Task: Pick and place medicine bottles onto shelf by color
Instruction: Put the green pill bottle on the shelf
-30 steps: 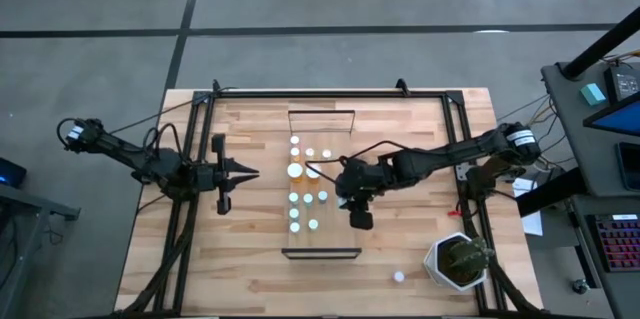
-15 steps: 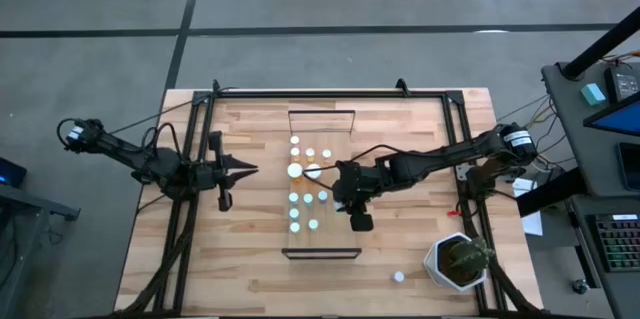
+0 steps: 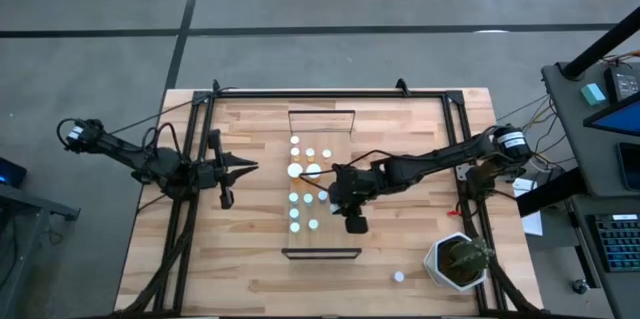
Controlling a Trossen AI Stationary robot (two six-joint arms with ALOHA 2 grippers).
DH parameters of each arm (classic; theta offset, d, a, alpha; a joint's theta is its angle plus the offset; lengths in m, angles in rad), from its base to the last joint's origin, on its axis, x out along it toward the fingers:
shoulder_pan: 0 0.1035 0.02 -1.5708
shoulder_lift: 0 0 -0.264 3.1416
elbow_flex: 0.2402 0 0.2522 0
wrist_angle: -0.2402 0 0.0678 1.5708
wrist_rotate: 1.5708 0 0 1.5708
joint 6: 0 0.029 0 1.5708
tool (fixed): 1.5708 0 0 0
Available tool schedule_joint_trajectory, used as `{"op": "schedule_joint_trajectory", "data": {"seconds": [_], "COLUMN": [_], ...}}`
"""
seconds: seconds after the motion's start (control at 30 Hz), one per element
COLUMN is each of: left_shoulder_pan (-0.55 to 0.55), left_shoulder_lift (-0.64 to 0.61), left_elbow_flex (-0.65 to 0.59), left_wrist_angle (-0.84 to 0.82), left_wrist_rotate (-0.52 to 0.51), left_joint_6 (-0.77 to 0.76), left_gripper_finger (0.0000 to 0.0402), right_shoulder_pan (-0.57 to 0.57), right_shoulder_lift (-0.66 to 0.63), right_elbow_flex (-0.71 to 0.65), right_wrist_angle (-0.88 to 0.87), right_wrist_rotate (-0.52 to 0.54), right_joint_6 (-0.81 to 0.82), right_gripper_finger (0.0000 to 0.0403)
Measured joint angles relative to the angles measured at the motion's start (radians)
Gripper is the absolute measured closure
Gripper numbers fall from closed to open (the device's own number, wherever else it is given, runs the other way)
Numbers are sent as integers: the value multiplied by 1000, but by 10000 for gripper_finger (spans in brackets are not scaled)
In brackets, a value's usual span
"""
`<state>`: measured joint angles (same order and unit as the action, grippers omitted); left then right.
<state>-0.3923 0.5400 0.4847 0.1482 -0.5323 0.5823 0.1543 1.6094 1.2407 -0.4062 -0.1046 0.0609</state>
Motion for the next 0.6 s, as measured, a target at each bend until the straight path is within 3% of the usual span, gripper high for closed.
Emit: {"op": "schedule_joint_trajectory", "data": {"seconds": [0.6], "left_shoulder_pan": [0], "left_shoulder_lift": [-1], "left_elbow_flex": [0], "left_wrist_angle": [0], "left_wrist_rotate": [0], "left_joint_6": [0], "left_gripper_finger": [386], "right_shoulder_pan": [-39], "right_shoulder_lift": [23], "right_elbow_flex": [-14], "right_wrist_angle": [-8], "right_wrist_rotate": [108], "right_joint_6": [80], "right_gripper_finger": [291]}}
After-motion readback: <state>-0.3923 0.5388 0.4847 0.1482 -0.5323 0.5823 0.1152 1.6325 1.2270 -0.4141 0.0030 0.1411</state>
